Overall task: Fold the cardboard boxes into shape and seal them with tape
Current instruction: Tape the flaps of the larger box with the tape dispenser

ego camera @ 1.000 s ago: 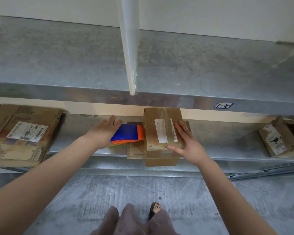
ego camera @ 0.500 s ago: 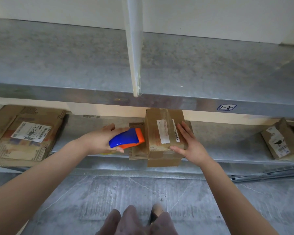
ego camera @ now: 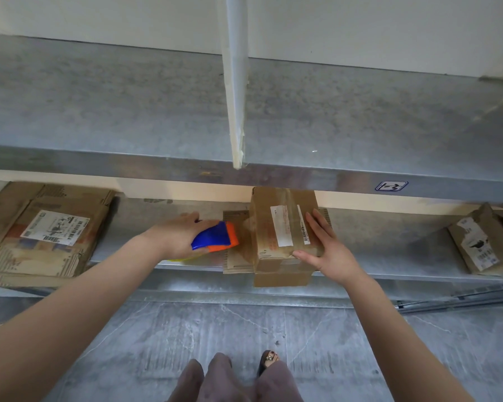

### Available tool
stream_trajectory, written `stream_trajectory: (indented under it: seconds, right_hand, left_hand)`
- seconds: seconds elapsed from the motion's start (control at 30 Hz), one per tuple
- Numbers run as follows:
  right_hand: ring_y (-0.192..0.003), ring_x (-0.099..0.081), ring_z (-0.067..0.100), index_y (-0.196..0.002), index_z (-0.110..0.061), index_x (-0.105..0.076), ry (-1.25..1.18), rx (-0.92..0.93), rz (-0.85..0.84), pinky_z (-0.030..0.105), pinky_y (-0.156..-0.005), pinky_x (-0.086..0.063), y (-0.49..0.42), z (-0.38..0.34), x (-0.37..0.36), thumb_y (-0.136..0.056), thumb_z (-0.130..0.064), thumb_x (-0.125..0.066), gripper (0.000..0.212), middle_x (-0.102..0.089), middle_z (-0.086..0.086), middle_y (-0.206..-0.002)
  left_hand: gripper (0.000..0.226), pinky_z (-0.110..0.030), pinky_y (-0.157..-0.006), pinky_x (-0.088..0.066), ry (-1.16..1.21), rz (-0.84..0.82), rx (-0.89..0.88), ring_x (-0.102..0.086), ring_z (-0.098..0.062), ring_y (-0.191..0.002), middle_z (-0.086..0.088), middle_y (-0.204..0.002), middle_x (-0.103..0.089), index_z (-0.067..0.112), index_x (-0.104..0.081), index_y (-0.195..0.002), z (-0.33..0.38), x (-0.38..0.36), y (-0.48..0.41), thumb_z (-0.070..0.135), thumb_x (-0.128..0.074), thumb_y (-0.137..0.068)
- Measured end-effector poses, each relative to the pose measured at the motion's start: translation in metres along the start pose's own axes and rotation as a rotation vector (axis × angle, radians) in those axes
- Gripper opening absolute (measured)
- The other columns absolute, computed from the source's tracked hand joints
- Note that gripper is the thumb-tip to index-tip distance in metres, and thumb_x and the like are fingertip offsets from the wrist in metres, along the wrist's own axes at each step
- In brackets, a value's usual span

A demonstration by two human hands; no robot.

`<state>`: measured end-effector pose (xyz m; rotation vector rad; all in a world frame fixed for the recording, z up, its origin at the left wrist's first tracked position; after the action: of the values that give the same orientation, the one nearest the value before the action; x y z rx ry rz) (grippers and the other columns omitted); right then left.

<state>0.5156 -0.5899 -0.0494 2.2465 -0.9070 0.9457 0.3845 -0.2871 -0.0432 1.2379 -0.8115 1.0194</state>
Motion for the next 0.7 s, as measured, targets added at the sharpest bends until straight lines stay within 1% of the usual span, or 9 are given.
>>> stream_trajectory:
  seconds: [0.07, 0.17, 0.3, 0.43, 0.53, 0.6, 0.63, 0.67, 0.7]
  right_hand:
    - [-0.134, -0.011, -0.016, -0.149, -0.05, -0.009, -0.01, 0.01, 0.004, 0.027, -0.106, -0.035, 0.001, -0.001, -0.001, -0.073, -0.069, -0.061, 0.094, 0.004, -0.039, -0.152]
    - [-0.136, -0.012, -0.012, -0.149, -0.049, -0.01, -0.019, 0.007, 0.023, 0.027, -0.106, -0.036, -0.001, 0.0, -0.002, -0.068, -0.075, -0.056, 0.097, 0.003, -0.039, -0.153]
    - [-0.136, -0.011, -0.014, -0.149, -0.05, -0.009, -0.017, 0.013, 0.01, 0.025, -0.106, -0.033, -0.001, -0.001, -0.001, -0.069, -0.073, -0.058, 0.096, 0.003, -0.038, -0.153]
    - [-0.134, -0.012, -0.016, -0.15, -0.046, -0.012, -0.003, 0.003, 0.004, 0.023, -0.105, -0.033, -0.001, -0.001, 0.0, -0.07, -0.071, -0.059, 0.096, 0.003, -0.038, -0.154]
    - [-0.135, -0.014, -0.014, -0.153, -0.042, -0.013, 0.001, -0.007, -0.005, 0.025, -0.105, -0.035, -0.002, -0.002, 0.0, -0.07, -0.072, -0.058, 0.099, 0.004, -0.041, -0.152]
    - [-0.135, -0.015, -0.013, -0.153, -0.041, -0.012, 0.002, -0.01, -0.01, 0.027, -0.106, -0.037, -0.002, -0.003, 0.0, -0.071, -0.071, -0.059, 0.099, 0.005, -0.042, -0.151]
    - [-0.135, -0.015, -0.013, -0.153, -0.04, -0.012, 0.004, -0.011, -0.014, 0.027, -0.107, -0.037, -0.002, -0.003, 0.0, -0.072, -0.07, -0.06, 0.098, 0.005, -0.041, -0.152]
    - [-0.135, -0.015, -0.013, -0.153, -0.04, -0.011, 0.01, -0.012, -0.018, 0.028, -0.108, -0.037, -0.001, -0.004, 0.0, -0.074, -0.068, -0.061, 0.098, 0.005, -0.039, -0.153]
    - [-0.136, -0.016, -0.012, -0.154, -0.039, -0.011, 0.021, -0.013, -0.022, 0.029, -0.109, -0.037, -0.001, -0.004, 0.0, -0.076, -0.066, -0.062, 0.097, 0.005, -0.038, -0.154]
  left_hand:
    - [0.069, -0.025, -0.076, -0.032, -0.015, -0.042, 0.008, -0.049, -0.022, -0.104, -0.005, -0.121, -0.049, 0.039, -0.022, -0.148, -0.013, -0.008, 0.006, 0.057, -0.053, -0.089]
    - [0.069, -0.026, -0.078, -0.037, 0.041, -0.014, 0.017, -0.045, -0.016, -0.095, -0.001, -0.117, -0.049, 0.04, -0.023, -0.148, -0.028, -0.008, 0.011, 0.056, -0.054, -0.089]
    - [0.065, -0.028, -0.08, -0.038, 0.072, 0.022, 0.033, -0.04, -0.014, -0.094, 0.005, -0.103, -0.041, 0.045, -0.022, -0.147, -0.033, -0.008, 0.006, 0.054, -0.053, -0.091]
    - [0.066, -0.027, -0.079, -0.036, 0.062, -0.052, 0.027, -0.038, -0.011, -0.095, 0.009, -0.104, -0.038, 0.044, -0.02, -0.147, -0.053, -0.01, 0.009, 0.053, -0.053, -0.091]
    - [0.075, -0.024, -0.08, -0.035, 0.032, -0.137, 0.03, -0.04, -0.01, -0.096, 0.009, -0.109, -0.037, 0.04, -0.014, -0.15, -0.074, -0.006, 0.011, 0.051, -0.057, -0.09]
    - [0.085, -0.023, -0.082, -0.039, -0.044, -0.184, 0.004, -0.044, -0.01, -0.099, 0.01, -0.114, -0.039, 0.049, -0.005, -0.147, -0.08, 0.0, 0.01, 0.053, -0.063, -0.084]
    - [0.095, -0.025, -0.086, -0.041, -0.076, -0.214, 0.001, -0.047, -0.012, -0.105, 0.008, -0.122, -0.041, 0.053, -0.001, -0.145, -0.081, 0.004, 0.01, 0.056, -0.068, -0.077]
    - [0.107, -0.028, -0.093, -0.042, -0.113, -0.252, 0.013, -0.045, -0.015, -0.116, 0.006, -0.133, -0.038, 0.05, 0.001, -0.147, -0.081, 0.006, 0.009, 0.058, -0.073, -0.069]
    - [0.117, -0.031, -0.101, -0.038, -0.169, -0.289, 0.029, -0.038, -0.019, -0.129, 0.004, -0.145, -0.03, 0.046, 0.003, -0.149, -0.079, 0.008, 0.008, 0.062, -0.075, -0.063]
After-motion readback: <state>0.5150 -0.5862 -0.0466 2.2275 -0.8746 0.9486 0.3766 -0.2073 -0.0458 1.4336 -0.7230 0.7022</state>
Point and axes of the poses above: each hand's wrist, its own y-axis away from the middle knuckle, its own x-axis out of the back of the hand, z = x × y, the point moved 5 cm from there along -y, towards the middle knuckle
